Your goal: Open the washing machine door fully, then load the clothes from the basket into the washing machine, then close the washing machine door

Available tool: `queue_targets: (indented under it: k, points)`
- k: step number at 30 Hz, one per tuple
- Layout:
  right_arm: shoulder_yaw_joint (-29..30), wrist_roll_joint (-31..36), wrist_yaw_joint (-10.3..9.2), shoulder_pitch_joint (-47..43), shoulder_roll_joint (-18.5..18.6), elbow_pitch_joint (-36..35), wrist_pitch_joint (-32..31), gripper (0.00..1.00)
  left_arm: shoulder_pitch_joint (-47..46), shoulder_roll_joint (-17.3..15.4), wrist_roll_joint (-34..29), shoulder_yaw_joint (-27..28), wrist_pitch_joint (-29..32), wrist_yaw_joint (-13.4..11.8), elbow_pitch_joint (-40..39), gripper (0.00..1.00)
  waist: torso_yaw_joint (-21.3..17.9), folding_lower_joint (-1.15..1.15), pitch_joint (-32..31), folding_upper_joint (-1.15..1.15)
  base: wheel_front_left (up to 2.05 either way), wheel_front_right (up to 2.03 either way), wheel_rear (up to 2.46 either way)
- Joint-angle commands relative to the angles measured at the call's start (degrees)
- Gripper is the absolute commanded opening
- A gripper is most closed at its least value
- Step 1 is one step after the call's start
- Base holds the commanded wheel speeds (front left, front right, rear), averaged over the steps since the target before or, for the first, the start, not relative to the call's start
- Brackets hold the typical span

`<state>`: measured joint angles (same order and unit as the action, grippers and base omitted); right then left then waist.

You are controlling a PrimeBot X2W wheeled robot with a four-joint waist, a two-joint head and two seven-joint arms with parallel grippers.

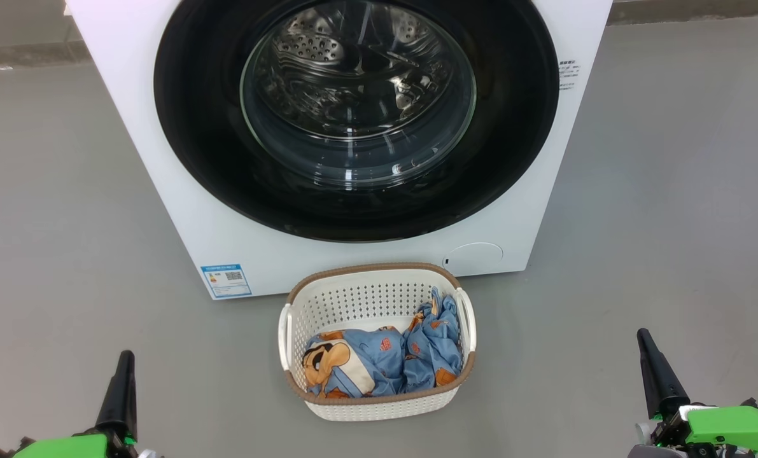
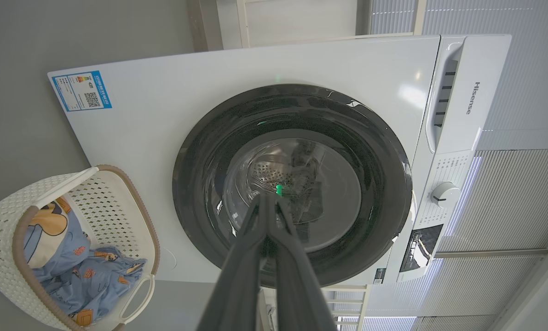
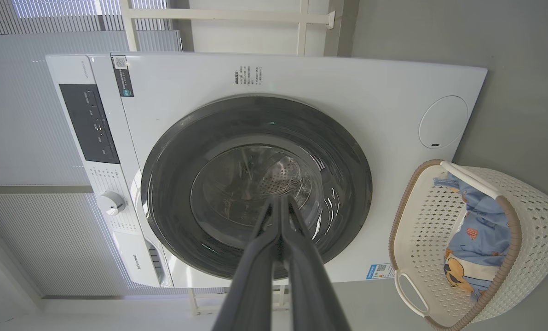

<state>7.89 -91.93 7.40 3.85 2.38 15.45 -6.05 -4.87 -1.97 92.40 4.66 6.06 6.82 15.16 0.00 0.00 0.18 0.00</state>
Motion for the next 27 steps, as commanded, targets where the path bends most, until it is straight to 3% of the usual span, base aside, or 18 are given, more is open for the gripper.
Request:
queue_targets:
  k: [1, 10, 11, 21, 27]
  points:
    - [-1.39, -0.25, 0.09, 2.33, 0.5, -1.43, -0.43, 0.0, -1.32, -0.91, -0.24, 1.87, 0.44, 0.67, -1.12, 0.0, 0.0, 0.0, 0.0, 0.0, 0.0, 0.0, 0.0]
    - [-1.39, -0.25, 0.09, 2.33, 0.5, -1.43, -0.43, 0.0, -1.32, -0.91, -0.24, 1.87, 0.44, 0.67, -1.12, 0.0, 0.0, 0.0, 0.0, 0.0, 0.0, 0.0, 0.0]
    - [-0.01, 0.0, 0.0, -0.06, -0.02, 0.21, 0.03, 1.0, 0.03, 0.04, 0.01, -0.05, -0.03, -0.02, 0.2, 1.0, 0.0, 0.0, 0.0, 0.0, 0.0, 0.0, 0.0]
    - [-0.03, 0.29, 0.0, -1.37, -0.53, 2.06, 0.58, 1.0, 1.06, 0.94, -0.1, -0.8, -0.7, 0.0, 1.73, 1.0, -0.01, 0.13, -0.13, 0.0, 0.0, 0.0, 0.0]
    - [-0.07, 0.67, 0.01, -1.28, -0.41, 1.46, 1.11, 1.0, 0.85, 0.84, -0.25, -1.32, -1.32, 0.04, 0.99, 1.0, 0.0, 0.01, -0.06, 0.0, 0.0, 0.0, 0.0]
